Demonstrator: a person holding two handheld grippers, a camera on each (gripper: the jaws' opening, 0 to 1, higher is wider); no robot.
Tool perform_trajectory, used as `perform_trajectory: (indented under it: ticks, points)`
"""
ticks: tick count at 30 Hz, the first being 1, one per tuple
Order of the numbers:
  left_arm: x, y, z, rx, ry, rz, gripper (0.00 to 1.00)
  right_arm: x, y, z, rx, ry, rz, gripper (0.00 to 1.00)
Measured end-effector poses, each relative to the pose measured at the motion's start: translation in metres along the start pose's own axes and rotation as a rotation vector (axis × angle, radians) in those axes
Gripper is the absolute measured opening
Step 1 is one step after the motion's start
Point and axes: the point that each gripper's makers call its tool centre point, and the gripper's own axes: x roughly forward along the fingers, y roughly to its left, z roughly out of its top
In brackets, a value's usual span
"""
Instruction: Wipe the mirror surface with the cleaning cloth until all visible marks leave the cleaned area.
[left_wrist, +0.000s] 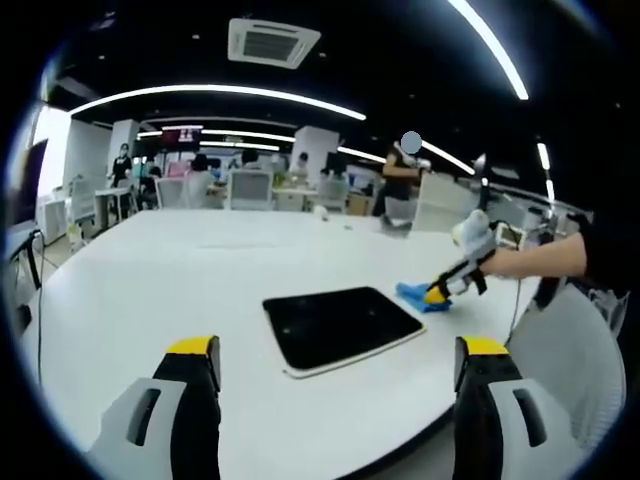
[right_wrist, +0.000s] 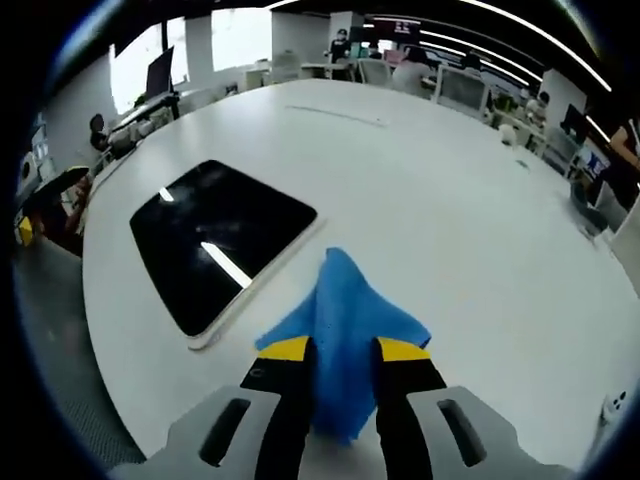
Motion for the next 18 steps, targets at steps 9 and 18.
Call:
perform_trajectory:
  ticks: [9,18]
  points:
    - [0.000,0.001,-0.005,0.010,0.030,0.006,0.99,0.004,-0.002,-0.001,0.025,-0.006,0.007,0.04]
    - [0.001,-0.002,-0.005,0.011,0.032,-0.013,0.99,-0.004,-0.005,0.034,0.088,-0.101,-0.032,0.02]
